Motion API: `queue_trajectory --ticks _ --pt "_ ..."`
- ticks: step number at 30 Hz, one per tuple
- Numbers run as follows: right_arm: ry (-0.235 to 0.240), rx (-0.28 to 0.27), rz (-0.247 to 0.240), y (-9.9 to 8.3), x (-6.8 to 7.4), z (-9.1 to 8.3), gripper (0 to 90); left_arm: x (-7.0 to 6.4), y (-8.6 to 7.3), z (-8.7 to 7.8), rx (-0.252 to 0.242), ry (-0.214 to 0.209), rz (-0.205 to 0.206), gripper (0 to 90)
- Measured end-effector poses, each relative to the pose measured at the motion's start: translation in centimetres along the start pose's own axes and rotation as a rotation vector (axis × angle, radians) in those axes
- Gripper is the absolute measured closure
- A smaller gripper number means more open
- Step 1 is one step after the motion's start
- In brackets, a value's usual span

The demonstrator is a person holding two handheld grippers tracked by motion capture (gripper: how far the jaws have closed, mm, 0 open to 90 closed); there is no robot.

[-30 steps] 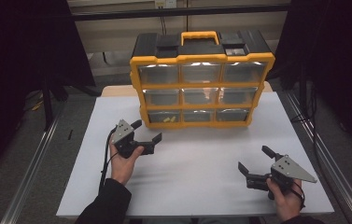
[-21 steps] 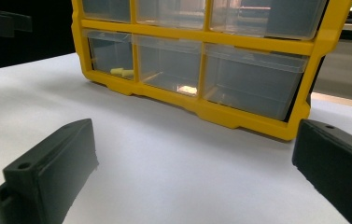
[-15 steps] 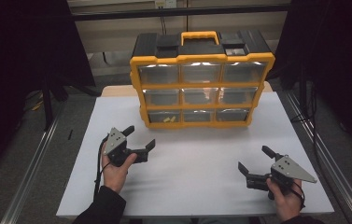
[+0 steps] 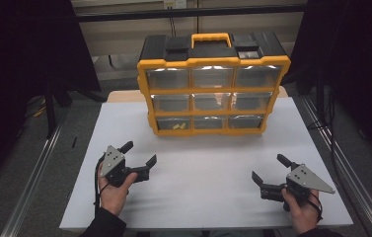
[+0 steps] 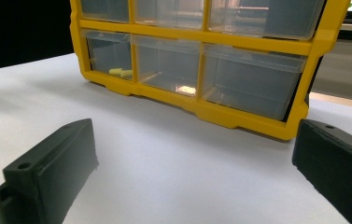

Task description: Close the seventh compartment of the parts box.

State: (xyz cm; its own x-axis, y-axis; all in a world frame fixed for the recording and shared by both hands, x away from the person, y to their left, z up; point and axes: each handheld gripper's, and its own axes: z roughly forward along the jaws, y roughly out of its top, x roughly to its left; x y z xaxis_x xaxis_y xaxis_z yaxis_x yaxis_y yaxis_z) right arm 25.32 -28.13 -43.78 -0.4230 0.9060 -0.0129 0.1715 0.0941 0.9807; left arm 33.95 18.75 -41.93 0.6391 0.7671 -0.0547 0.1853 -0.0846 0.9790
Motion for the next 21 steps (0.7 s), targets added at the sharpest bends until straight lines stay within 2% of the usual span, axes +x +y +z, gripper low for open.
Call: queue_trajectory --ticks 2,3,5,6,7,10,14,15,17,19,21 --pt "0.0 0.0 0.0 0.0 0.0 0.0 0.0 0.0 -0.2 -0.3 -0.006 -0.002 -0.018 3.5" --pt "0.0 0.0 0.0 0.0 0.0 0.0 0.0 0.1 -0.3 -0.5 0.001 0.003 -0.002 3.5" --pt "-0.001 -0.001 -0.001 0.0 0.0 0.0 0.0 0.0 -0.5 -0.7 -0.007 0.012 -0.013 3.5" --pt "-0.001 -0.002 0.0 0.0 0.0 0.0 0.0 0.0 -0.6 -0.9 0.004 0.015 0.004 3.5" --pt "-0.001 -0.002 0.0 0.0 0.0 0.0 0.0 -0.1 -0.7 -1.0 0.0 0.015 -0.008 3.5" --pt "-0.003 -0.002 0.001 0.0 0.0 -0.1 0.0 -0.2 -1.0 -1.4 0.017 0.021 -0.006 3.5" --pt "-0.004 -0.002 0.0 0.0 0.0 -0.1 0.0 -0.4 -1.4 -1.8 0.009 0.026 -0.022 3.5" --pt "-0.004 -0.002 0.001 0.0 0.0 -0.1 0.0 -0.3 -1.5 -1.9 0.022 0.021 -0.004 3.5" --pt "-0.006 -0.004 0.001 0.0 -0.1 -0.1 0.0 -0.5 -1.8 -2.0 0.01 0.047 -0.01 3.5" --pt "-0.007 -0.005 0.002 0.0 -0.1 -0.1 0.0 -0.6 -2.0 -2.2 0.004 0.056 -0.038 3.5" --pt "-0.01 -0.007 0.007 0.0 -0.1 -0.1 0.0 -0.6 -2.2 -2.6 0.009 0.076 -0.032 3.5"
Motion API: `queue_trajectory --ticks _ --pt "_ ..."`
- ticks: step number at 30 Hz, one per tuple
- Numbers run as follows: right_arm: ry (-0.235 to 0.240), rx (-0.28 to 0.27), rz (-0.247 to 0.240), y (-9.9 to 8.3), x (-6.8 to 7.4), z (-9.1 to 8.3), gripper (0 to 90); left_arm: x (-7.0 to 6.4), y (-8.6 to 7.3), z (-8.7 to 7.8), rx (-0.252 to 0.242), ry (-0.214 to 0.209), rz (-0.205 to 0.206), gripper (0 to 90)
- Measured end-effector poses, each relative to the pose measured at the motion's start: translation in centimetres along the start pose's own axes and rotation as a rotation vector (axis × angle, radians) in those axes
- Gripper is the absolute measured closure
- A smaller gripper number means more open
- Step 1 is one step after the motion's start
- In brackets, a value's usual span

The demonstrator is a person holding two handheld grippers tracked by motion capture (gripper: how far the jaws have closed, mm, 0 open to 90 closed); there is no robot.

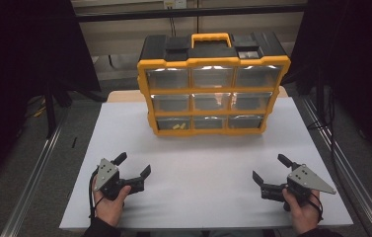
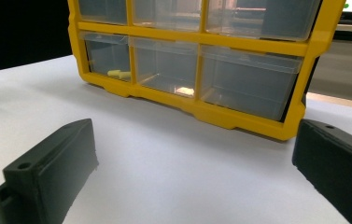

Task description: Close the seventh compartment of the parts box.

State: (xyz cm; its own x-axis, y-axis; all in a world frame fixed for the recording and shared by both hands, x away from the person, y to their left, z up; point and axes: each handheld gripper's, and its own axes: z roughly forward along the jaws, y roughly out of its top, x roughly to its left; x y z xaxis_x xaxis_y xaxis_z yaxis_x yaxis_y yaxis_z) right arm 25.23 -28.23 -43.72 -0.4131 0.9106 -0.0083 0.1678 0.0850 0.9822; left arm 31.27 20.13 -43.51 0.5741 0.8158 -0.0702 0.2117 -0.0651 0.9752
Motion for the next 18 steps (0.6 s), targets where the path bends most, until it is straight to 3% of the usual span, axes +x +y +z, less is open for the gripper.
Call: queue_trajectory --ticks 2,6,8,10,18 --pt "-0.004 -0.002 0.004 0.0 -0.1 0.0 0.0 0.1 -0.2 -0.4 -0.008 0.018 -0.033 3.5" --pt "-0.011 -0.003 0.008 0.0 -0.1 -0.1 0.0 0.0 -0.6 -1.4 0.019 0.068 -0.03 3.5" --pt "-0.015 -0.003 0.01 0.0 -0.1 -0.1 0.0 0.0 -0.7 -1.8 0.002 0.061 -0.038 3.5" --pt "-0.019 -0.003 0.019 -0.1 -0.2 -0.2 0.0 0.1 -0.8 -2.0 0.025 0.053 -0.019 3.4" --pt "-0.026 0.003 0.017 -0.1 -0.2 -0.1 0.0 0.5 -0.6 -1.4 0.019 0.036 -0.04 3.5"
